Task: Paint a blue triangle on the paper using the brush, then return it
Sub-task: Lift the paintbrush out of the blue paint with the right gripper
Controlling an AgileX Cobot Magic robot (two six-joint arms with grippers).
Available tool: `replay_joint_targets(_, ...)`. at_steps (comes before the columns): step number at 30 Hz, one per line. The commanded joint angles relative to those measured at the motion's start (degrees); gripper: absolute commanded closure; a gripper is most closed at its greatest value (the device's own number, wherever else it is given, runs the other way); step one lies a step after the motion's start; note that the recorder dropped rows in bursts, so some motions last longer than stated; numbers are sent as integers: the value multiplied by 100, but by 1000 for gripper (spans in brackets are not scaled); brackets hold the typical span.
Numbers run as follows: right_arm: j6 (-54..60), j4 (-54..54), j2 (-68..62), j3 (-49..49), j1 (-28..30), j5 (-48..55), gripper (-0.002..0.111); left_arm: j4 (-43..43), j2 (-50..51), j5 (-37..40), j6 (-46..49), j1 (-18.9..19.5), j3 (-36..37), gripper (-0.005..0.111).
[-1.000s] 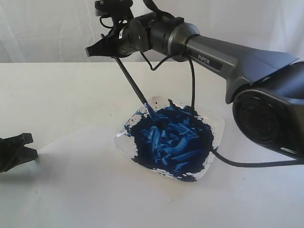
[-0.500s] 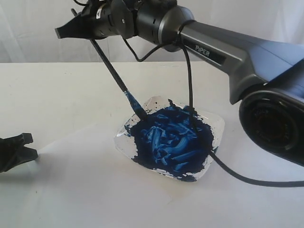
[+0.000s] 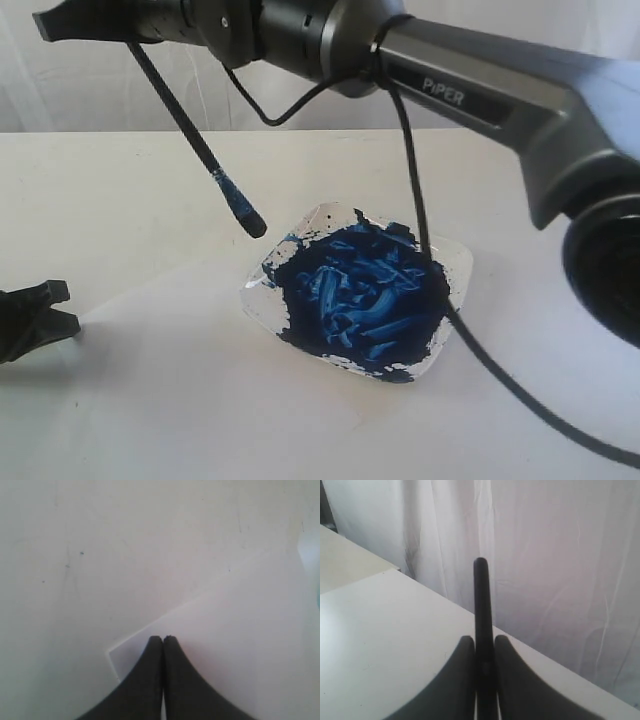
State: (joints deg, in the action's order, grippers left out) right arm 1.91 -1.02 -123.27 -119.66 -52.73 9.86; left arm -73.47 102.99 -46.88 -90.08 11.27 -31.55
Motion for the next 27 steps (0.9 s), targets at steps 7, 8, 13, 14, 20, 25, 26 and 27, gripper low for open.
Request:
replay_joint_targets(7,60,-6,1554,1819,-156,-1195,108,-23,46,643,43,0,14,107)
replay_joint_targets(8,60,-6,1726,2062,-200,-1409,108,-23,46,643,43,0,14,107)
replay_joint_targets(13,60,21,2409,3239,-355,-2366,108,-23,46,643,43,0,14,107)
replay_joint_targets(14,60,56,2513,3510,-387,-2646,108,-23,46,643,43,0,14,107)
replay_joint_targets(20,-486,102,2786,5017,-489,-4795,108,-23,46,643,43,0,14,107)
replay_joint_targets(25,-1426,102,2563,5786,-489,-6486,108,-23,46,643,43,0,14,107)
replay_joint_targets(26,-1515,102,2501,5842,-489,-6631,108,-23,46,643,43,0,14,107)
replay_joint_targets(27,-1618,57,2410,5882,-489,-6789,108,-23,46,643,43,0,14,107)
